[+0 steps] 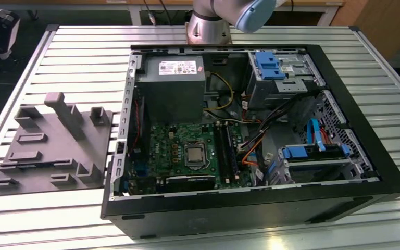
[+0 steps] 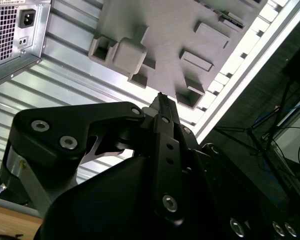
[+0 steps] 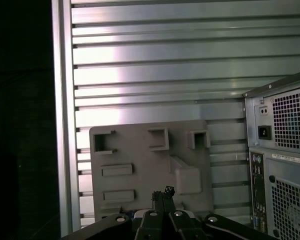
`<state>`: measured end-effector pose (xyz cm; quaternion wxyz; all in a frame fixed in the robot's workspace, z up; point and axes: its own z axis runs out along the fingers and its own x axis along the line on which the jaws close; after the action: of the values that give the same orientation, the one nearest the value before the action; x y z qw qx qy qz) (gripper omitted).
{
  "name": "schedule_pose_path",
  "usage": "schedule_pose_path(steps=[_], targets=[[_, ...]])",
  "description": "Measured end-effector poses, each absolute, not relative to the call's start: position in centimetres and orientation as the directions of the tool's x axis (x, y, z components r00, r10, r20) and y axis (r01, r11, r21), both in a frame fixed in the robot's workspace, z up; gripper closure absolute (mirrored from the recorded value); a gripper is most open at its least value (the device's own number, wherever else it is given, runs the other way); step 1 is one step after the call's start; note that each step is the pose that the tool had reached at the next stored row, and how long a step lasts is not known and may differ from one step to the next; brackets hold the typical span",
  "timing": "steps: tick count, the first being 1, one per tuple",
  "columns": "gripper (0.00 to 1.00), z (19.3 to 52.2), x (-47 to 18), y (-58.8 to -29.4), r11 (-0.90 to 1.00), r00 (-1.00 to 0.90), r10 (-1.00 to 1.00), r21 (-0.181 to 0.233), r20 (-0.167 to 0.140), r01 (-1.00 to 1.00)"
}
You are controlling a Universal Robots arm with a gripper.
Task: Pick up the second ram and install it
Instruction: 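Reach for the second ram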
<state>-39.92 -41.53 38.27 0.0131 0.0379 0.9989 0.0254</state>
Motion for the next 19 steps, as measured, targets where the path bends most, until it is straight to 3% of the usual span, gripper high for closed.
schedule_pose_path(steps=[19], targets=[[0.89, 38.24, -40.40, -41.71, 0.996, -0.997, 0.076, 0.052, -0.024, 0.075]])
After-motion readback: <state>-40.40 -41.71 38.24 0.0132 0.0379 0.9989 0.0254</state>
